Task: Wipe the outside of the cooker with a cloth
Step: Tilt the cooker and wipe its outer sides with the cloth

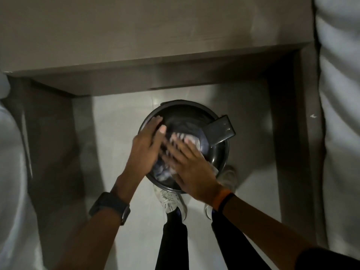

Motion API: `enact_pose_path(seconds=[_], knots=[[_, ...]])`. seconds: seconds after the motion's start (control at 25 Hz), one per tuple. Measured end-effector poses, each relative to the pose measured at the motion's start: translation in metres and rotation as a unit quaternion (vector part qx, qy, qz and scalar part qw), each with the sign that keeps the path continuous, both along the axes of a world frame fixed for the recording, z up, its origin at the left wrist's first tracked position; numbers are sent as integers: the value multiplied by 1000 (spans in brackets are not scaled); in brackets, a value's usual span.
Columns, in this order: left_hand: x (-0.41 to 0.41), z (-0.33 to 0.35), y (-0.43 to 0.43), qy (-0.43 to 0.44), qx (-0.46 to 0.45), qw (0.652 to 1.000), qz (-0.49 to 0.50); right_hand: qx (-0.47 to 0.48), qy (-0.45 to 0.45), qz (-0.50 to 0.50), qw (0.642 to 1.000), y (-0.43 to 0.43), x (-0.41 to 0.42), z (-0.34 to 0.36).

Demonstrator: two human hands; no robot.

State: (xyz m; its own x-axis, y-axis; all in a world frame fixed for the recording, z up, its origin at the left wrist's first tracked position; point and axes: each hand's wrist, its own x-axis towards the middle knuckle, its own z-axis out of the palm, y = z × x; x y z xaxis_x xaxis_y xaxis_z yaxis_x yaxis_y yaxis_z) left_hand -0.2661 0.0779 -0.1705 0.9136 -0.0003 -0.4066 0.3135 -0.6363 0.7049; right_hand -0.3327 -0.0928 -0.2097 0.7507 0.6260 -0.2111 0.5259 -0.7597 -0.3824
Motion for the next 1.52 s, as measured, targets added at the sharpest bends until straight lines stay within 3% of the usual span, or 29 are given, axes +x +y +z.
enact_pose_path(seconds=[0.08,0.16,0.2,0.32,0.4,0.52,0.6,0.68,0.76,0.88,1.0,1.08,1.16,1.24,1.36,1.44,1.52], knots=[[3,-6,5,0,98,990,-99,6,-24,59,998,-40,-30,2],[14,-11,5,8,193,968,-161,52,-39,-41,997,-77,-44,-2],[24,-14,5,38,193,968,-156,70,-22,-124,990,-85,-43,-3],[59,-21,3,183,59,975,-107,148,35,-327,933,-73,-29,3],[72,-25,-3,200,82,966,-145,250,57,-447,857,-56,-12,13],[58,-10,-19,156,124,968,-155,370,80,-628,679,-49,24,41],[37,5,-30,103,140,969,-178,392,53,-666,633,-58,48,58],[3,14,-40,39,179,956,-229,410,45,-634,654,-68,60,72],[-32,17,-45,-44,220,934,-277,405,54,-573,711,-79,63,83],[-73,7,-44,-140,231,907,-322,389,163,-446,789,-87,57,76],[-97,-4,-41,-181,228,895,-339,211,263,-184,923,-83,47,31],[-109,-11,-40,-185,225,895,-337,111,247,-56,961,-81,53,-9],[-121,-17,-40,-178,233,893,-341,128,264,-113,949,-84,75,-44],[-129,-19,-42,-159,226,902,-332,177,317,-247,898,-100,91,-65],[-124,-16,-41,-114,197,938,-260,229,366,-275,859,-103,56,-56],[-117,-15,-31,-100,172,962,-189,228,371,-278,856,-94,16,-5],[-115,-14,-16,-93,131,975,-151,257,321,-239,880,-104,-19,31]])
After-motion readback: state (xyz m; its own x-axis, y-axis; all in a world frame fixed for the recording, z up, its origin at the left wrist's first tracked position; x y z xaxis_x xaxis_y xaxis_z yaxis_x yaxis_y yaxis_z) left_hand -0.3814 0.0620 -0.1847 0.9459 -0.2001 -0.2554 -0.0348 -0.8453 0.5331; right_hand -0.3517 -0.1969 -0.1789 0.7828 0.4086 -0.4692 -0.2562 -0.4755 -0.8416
